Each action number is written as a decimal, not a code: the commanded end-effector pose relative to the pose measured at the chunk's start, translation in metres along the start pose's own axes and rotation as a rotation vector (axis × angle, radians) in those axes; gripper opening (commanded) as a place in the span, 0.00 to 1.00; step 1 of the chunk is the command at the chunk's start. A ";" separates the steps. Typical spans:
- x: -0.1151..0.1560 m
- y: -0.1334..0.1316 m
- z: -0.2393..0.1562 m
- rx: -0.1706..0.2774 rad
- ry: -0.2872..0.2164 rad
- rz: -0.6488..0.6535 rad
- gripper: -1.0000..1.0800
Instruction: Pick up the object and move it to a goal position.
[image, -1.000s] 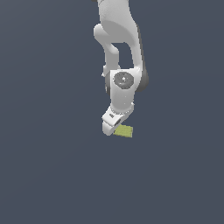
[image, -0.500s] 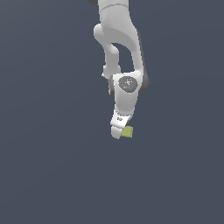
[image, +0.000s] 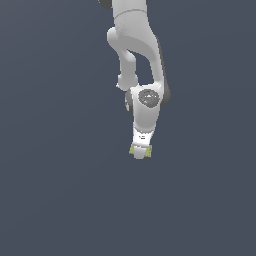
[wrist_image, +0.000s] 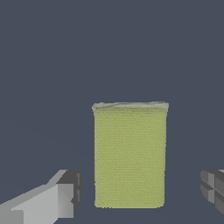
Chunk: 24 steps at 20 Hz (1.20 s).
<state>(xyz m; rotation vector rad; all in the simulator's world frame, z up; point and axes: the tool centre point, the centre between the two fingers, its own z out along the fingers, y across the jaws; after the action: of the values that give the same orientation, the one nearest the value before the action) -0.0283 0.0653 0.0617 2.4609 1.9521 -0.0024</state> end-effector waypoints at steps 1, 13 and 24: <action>0.001 -0.001 0.001 -0.001 0.001 -0.022 0.96; 0.001 -0.002 0.022 0.000 0.001 -0.027 0.96; 0.002 -0.002 0.052 -0.001 0.001 -0.030 0.00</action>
<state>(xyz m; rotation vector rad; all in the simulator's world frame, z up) -0.0295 0.0670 0.0111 2.4322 1.9879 -0.0002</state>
